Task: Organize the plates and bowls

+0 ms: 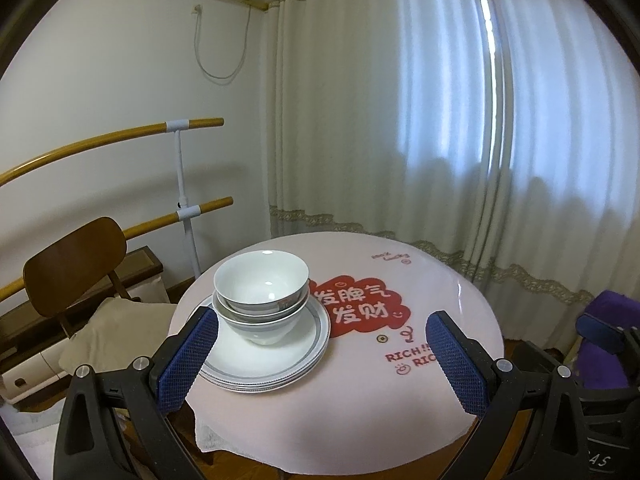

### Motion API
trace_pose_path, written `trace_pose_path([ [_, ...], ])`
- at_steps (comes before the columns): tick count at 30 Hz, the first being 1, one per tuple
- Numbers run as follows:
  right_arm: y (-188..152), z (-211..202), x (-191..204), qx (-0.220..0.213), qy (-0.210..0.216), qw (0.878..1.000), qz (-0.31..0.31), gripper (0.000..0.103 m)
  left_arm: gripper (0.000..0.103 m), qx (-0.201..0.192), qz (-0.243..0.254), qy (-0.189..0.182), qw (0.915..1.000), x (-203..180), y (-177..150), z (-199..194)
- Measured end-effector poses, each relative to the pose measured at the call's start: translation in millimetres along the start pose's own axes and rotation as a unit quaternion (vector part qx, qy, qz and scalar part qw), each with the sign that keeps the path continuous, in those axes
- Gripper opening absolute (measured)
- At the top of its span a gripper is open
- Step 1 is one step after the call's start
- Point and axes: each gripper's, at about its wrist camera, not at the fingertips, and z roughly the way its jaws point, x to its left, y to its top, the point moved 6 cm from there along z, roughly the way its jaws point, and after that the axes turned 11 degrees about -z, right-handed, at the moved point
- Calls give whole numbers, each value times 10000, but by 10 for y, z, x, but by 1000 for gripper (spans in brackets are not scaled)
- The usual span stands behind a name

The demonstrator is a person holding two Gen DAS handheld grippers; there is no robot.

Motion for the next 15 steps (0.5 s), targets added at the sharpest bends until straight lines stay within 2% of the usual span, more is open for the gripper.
trace_pose_path([
  [6, 13, 28, -10, 8, 22, 10000, 11, 100, 102, -51, 36, 29, 10000, -26, -17, -4],
  [15, 67, -321, 109, -187, 8, 9998, -3, 100, 102, -284, 16, -45, 9996, 18, -98, -456],
])
